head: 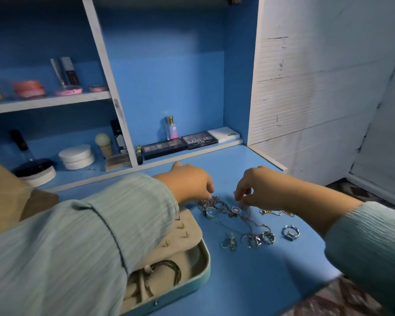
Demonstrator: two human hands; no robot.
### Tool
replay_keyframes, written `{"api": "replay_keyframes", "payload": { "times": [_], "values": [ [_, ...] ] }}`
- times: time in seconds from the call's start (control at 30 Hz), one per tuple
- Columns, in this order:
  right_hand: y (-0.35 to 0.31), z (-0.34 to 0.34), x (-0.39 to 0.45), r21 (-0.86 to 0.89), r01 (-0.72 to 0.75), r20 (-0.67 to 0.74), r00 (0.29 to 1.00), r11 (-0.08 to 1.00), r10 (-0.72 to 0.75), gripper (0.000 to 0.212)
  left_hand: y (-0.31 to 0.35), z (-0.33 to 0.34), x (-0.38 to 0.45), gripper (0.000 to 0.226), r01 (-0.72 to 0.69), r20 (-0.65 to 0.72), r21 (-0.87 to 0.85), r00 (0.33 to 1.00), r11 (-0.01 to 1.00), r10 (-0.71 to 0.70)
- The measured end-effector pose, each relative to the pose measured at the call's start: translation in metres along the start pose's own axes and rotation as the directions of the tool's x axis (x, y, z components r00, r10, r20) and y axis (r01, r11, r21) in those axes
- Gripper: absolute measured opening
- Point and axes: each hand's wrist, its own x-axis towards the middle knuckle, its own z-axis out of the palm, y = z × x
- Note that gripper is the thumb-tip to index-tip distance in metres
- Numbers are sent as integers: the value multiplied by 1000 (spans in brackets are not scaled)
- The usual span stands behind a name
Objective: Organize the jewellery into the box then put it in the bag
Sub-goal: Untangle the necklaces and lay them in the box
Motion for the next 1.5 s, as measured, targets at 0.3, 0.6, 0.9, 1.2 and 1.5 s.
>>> {"api": "replay_keyframes", "payload": {
  "times": [0.3,0.6,0.9,1.2,1.5],
  "values": [
    [1,2,-3,32,60,20,998,998,-60,9,1,10,8,18,14,-62,37,998,999,-12],
    [-5,5,-22,149,43,85,995,988,-56,7,14,3,-14,10,-164,-30,-64,986,984,163],
    [-23,18,-29,27,-46,71,997,999,44,9,26,7,-20,14,-336,-39,172,937,926,347],
    [-21,2,-27,92,-20,61,998,996,15,15,19,-3,-19,11,-303,-40,2,952,953,303],
    [-19,-51,-24,442,21,-189,980,897,70,13,5,-50,-33,13,-251,-250,-494,958,833,140]
  ]
}}
